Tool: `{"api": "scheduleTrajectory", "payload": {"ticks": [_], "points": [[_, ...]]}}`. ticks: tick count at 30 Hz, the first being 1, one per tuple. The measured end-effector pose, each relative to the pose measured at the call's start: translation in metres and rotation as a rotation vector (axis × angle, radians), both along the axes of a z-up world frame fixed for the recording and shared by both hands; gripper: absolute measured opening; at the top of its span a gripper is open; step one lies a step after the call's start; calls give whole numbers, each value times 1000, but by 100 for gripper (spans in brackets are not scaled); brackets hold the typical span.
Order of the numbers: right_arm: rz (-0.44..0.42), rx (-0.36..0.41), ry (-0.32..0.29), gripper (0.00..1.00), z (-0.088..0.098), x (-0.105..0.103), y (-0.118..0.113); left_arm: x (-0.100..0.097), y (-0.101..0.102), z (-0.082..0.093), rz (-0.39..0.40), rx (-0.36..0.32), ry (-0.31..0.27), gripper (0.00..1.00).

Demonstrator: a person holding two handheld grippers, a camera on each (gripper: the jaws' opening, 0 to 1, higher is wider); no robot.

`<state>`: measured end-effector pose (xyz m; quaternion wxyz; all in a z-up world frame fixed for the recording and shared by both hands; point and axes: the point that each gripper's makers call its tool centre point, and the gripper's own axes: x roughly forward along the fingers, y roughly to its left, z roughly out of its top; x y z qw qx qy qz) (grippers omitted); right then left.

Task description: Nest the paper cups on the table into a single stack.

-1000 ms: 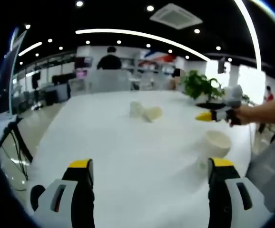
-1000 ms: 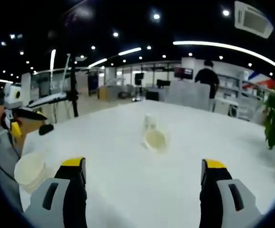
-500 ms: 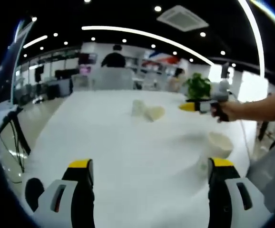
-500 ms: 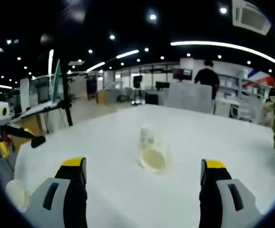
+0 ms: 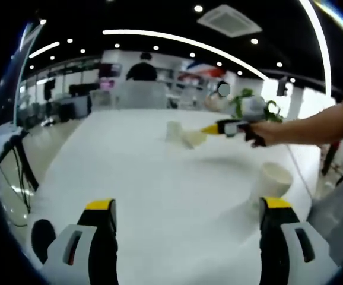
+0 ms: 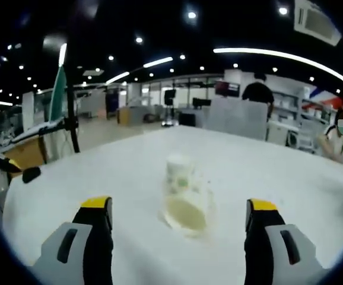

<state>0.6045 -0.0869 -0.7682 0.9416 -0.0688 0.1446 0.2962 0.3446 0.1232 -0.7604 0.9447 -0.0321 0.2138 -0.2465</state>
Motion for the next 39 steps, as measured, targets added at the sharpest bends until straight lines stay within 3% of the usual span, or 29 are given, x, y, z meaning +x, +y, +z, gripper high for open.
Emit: {"api": "scheduleTrajectory", "payload": {"ticks": [10,19,31,39], "points": [[-2,-66,19,80,-17,19,-7,-1,6,-2,19,-4,10,98],[-10,-182,30,52,-40,29,-17,-2,7,-8,28,-7,25,98],[-49,-237,32,9,-48,40,-19,-3,8,-10,31,-3,32,98],[-61,-256,-1,0,-40,43,-24,-1,9,-10,31,-6,33,98]]}}
